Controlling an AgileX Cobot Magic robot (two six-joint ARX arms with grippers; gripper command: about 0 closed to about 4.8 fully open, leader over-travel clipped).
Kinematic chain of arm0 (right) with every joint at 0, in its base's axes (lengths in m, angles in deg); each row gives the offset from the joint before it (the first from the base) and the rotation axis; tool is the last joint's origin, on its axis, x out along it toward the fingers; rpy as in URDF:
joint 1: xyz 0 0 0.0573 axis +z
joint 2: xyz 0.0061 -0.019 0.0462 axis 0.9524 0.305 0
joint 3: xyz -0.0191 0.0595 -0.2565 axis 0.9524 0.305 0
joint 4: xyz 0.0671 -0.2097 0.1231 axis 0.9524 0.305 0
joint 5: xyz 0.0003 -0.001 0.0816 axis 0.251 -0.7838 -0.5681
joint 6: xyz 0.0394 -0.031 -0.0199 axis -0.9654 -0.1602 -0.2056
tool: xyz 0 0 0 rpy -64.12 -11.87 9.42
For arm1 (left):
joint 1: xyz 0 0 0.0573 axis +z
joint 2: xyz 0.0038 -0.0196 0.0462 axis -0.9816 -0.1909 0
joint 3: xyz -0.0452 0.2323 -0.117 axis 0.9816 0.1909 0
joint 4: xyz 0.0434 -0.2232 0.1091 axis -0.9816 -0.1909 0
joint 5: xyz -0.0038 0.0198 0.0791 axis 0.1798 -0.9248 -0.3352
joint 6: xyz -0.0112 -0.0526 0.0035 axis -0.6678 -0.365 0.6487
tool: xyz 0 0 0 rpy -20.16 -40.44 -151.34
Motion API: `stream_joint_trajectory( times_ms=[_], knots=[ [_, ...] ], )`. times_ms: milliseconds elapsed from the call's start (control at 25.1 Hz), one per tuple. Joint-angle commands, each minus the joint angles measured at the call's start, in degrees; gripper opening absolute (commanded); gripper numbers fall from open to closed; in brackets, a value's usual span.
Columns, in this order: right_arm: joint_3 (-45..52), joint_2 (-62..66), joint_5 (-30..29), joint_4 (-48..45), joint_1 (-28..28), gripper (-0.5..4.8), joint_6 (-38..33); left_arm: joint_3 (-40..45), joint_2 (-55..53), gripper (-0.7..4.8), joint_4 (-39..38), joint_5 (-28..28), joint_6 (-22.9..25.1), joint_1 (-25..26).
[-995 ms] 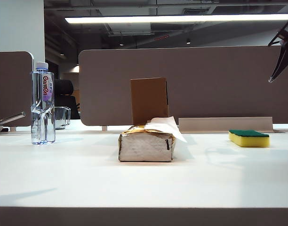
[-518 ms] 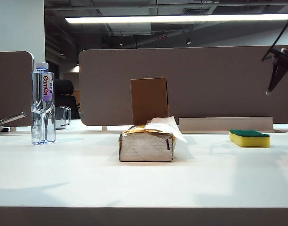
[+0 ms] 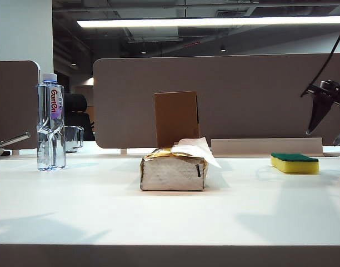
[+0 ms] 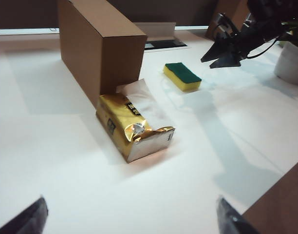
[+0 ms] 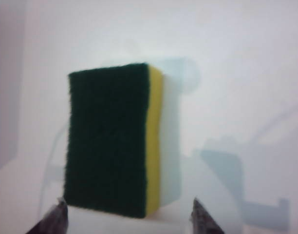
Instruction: Move the sponge from right to left to wipe the table, avoiding obstacles on the table, and finally reaching the bottle of mineral water.
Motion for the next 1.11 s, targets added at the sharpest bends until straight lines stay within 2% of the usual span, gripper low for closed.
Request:
stream_joint_trajectory(
  times_ms=[40, 239, 478, 796, 1115],
  knots=[
    [-0.3, 0.7, 1.5, -2.4, 0.6, 3.24, 0.2, -1.2, -0.9, 4.58, -0.7, -0.5, 1.1, 0.0],
    [-0.3, 1.9, 1.8, -3.7, 2.1, 3.24, 0.2, -2.9, -3.2, 4.58, -3.2, -1.9, 5.0, 0.0],
    [-0.3, 3.7, 2.6, -5.2, 3.3, 3.23, -0.3, -5.5, -6.0, 4.58, -4.8, -2.1, 6.5, -1.0],
    [-0.2, 5.9, 4.7, -7.5, 4.3, 3.00, -0.8, -6.5, -6.5, 4.58, -4.9, -3.4, 6.4, -4.8],
    [-0.2, 8.4, 6.8, -8.7, 5.7, 2.91, -0.7, -6.5, -6.5, 4.58, -5.3, -4.0, 6.4, -5.3]
  ],
)
